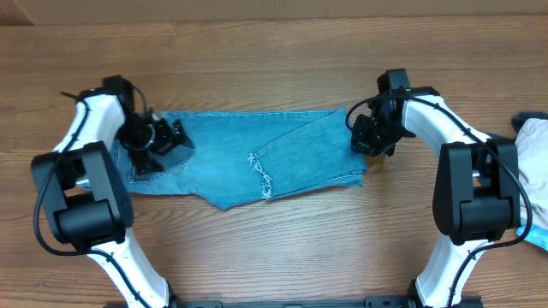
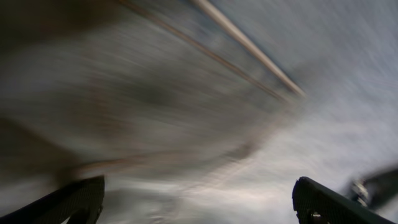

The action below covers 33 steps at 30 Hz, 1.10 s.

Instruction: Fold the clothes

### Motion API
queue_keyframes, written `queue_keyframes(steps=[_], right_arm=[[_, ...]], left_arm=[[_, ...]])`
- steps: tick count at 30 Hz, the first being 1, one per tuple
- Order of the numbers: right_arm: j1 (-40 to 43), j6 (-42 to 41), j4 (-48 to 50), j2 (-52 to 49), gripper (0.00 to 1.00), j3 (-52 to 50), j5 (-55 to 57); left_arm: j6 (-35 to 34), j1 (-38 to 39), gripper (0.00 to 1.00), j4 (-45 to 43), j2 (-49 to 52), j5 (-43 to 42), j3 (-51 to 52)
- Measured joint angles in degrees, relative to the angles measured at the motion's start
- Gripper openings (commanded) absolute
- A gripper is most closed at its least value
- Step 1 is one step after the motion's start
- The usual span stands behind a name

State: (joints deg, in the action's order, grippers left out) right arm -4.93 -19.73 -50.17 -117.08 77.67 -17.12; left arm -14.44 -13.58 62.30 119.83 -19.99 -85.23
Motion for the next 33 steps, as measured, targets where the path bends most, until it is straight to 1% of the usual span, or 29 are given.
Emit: queue_keyframes(steps=[2, 5, 8, 11, 13, 20, 25, 26, 28, 31, 33], right_arm=[[0.0, 0.0, 0.0, 0.0, 0.13, 0.0, 0.0], [0.0, -0.1, 0.1, 0.0, 0.13, 0.1, 0.0], [0.0, -0.2, 0.2, 0.0, 0.14, 0.1, 0.0], [0.0, -0.2, 0.3, 0.0, 0.14, 0.1, 0.0], [0.0, -0.2, 0.5, 0.0, 0.14, 0.1, 0.0], [0.0, -0.2, 0.7, 0.0, 0.15, 0.1, 0.0], [0.0, -0.2, 0.7, 0.0, 0.17, 0.1, 0.0], [0.0, -0.2, 0.8, 0.0, 0.16, 0.1, 0.0], [0.0, -0.2, 0.9, 0.0, 0.08, 0.1, 0.0], [0.0, -0.5, 0.9, 0.0, 0.07, 0.1, 1.0], [0.0, -0.9, 0.5, 0.0, 0.06, 0.3, 1.2]], left_arm=[[0.0, -2.3, 1.00, 1.9, 0.4, 5.6, -2.7], [-0.2, -3.7, 1.00, 3.9, 0.6, 13.7, -6.8], [-0.3, -3.7, 1.00, 4.2, 0.6, 17.3, -7.3], [-0.5, -3.7, 1.00, 2.6, 0.6, 21.9, -7.3], [-0.7, -3.7, 1.00, 1.5, 0.6, 23.3, -7.2], [-1.1, -4.9, 1.00, -2.1, 0.6, 24.7, -2.9], [-1.4, -9.9, 1.00, 0.7, 0.6, 23.4, -2.8], [-1.7, -11.2, 1.00, 1.4, 0.6, 22.8, -2.8], [-2.2, -12.7, 1.00, 2.3, 0.6, 22.0, -2.8], [-2.5, -14.2, 1.00, 5.7, 0.6, 20.4, -3.7], [-2.6, -14.3, 1.00, 7.6, 0.7, 20.4, -6.4]])
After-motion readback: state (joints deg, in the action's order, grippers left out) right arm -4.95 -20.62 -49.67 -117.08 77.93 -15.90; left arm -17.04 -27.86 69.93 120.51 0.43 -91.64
